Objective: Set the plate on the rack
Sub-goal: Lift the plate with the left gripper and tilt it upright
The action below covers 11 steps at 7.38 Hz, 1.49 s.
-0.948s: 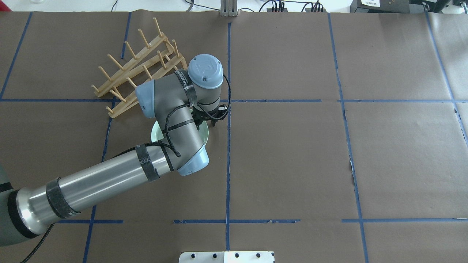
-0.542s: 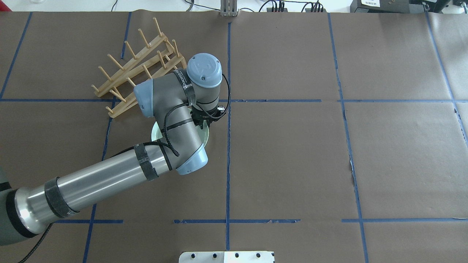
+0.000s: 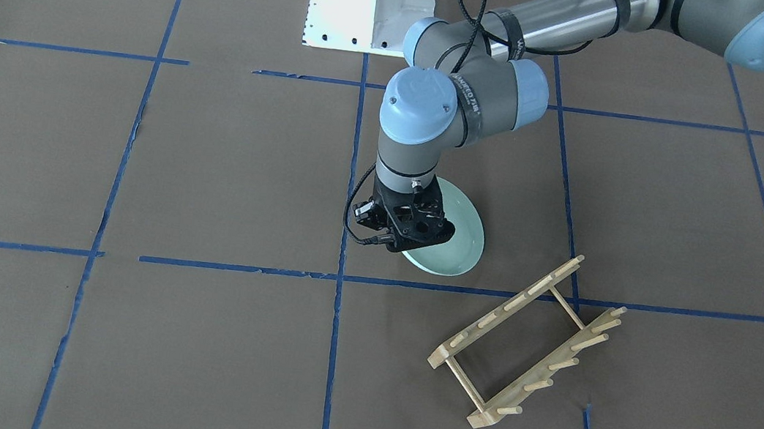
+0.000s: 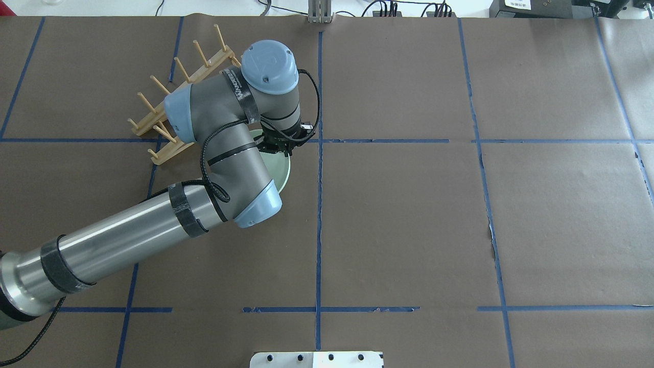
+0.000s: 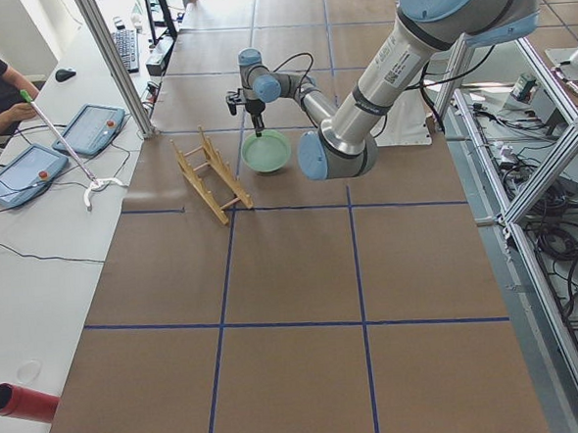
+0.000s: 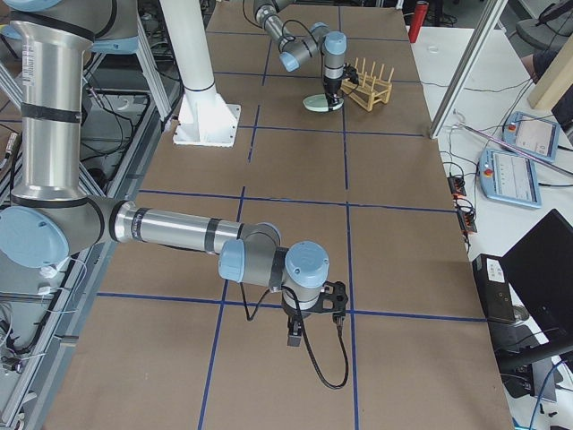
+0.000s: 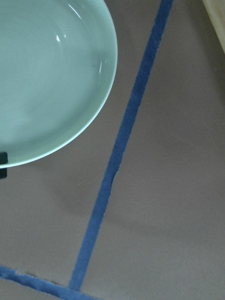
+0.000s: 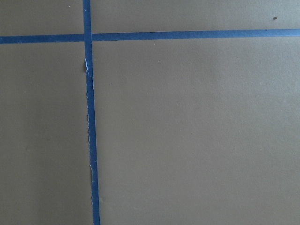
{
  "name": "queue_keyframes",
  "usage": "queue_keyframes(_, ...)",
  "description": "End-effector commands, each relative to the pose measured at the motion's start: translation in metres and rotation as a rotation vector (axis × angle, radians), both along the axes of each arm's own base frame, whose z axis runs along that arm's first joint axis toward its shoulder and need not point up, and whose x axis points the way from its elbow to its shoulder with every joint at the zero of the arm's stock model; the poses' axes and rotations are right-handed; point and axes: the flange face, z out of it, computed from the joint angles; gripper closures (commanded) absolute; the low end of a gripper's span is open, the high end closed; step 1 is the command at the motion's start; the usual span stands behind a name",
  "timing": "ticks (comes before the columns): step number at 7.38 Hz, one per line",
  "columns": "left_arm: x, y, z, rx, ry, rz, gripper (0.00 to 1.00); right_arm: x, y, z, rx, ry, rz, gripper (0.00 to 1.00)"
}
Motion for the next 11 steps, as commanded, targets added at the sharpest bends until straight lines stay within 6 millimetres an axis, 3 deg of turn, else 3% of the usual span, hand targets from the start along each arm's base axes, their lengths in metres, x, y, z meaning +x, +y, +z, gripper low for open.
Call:
queue_keyframes(1, -0.095, 0.011, -0.051, 0.050, 0.181, -0.122, 1.00, 0.000, 0.000, 0.001, -0.001, 0.000, 0.000, 0.00)
queue_keyframes(2, -0.143, 0.015, -0.064, 0.077, 0.300, -0.201, 1.00, 0.000, 0.000, 0.000, 0.000, 0.000, 0.000, 0.00)
queue_keyframes(3, -0.172, 0.008, -0.074, 0.081, 0.429, -0.285, 1.00, 0.000, 0.000, 0.000, 0.001, 0.000, 0.000, 0.00)
queue_keyframes(4, -0.199, -0.004, -0.073, 0.085, 0.511, -0.349, 1.00, 0.000, 0.000, 0.000, 0.001, 0.000, 0.000, 0.00)
queue_keyframes(6, -0.254, -0.021, -0.049, 0.148, 0.686, -0.440, 1.00, 0.000, 0.000, 0.001, -0.001, 0.000, 0.000, 0.00)
queue_keyframes(8, -0.281, -0.036, -0.008, 0.205, 0.802, -0.515, 1.00, 0.000, 0.000, 0.000, 0.000, 0.000, 0.000, 0.00)
queue_keyframes(11, -0.284, -0.068, 0.031, 0.222, 0.851, -0.628, 1.00, 0.000, 0.000, 0.001, -0.001, 0.000, 0.000, 0.00)
